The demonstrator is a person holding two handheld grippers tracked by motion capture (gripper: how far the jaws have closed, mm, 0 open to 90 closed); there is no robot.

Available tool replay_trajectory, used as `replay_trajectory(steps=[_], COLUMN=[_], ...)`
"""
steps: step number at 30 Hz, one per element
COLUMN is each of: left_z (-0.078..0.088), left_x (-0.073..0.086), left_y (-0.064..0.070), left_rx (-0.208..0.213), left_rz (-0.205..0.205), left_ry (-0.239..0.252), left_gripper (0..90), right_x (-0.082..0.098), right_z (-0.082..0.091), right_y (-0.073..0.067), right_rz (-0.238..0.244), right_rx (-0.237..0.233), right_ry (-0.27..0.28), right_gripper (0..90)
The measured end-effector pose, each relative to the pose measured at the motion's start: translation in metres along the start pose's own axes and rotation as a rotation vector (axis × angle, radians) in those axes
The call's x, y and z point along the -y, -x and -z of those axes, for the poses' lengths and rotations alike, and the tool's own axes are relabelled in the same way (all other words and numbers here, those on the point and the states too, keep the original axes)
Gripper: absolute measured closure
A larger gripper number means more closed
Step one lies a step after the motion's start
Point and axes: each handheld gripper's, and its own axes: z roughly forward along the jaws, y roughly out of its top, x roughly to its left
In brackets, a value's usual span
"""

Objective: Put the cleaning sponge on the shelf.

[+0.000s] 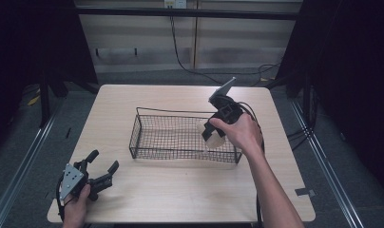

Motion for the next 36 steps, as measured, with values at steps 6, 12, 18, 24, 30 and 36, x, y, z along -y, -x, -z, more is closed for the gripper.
replay_trajectory(steps=[6,12,18,24,30,36], left_z=[0.0,0.0,0.0,0.0,0.0,0.0], left_x=[0.0,0.0,0.0,0.0,0.0,0.0], left_y=[0.0,0.0,0.0,0.0,0.0,0.0], left_rx=[0.003,0.001,0.001,0.001,0.001,0.002], left_rz=[-0.003,0.001,0.0,0.0,0.0,0.001], left_ry=[0.0,0.001,0.0,0.0,0.001,0.001], left_gripper=[15.5,15.5,15.5,15.5,15.5,15.5], right_x=[-0.003,-0.002,0.0,0.002,0.006,0.009], right_z=[0.0,-0.003,-0.007,-0.01,-0.018,-0.025], right_y=[0.01,0.023,0.035,0.045,0.052,0.057], right_rz=[-0.048,-0.098,-0.152,-0.187,-0.21,-0.238], right_rx=[-0.006,-0.026,-0.028,-0.013,0.007,0.016], right_ry=[0.031,0.058,0.083,0.093,0.11,0.102], right_gripper=[29.6,29.6,29.6,29.6,29.6,29.6])
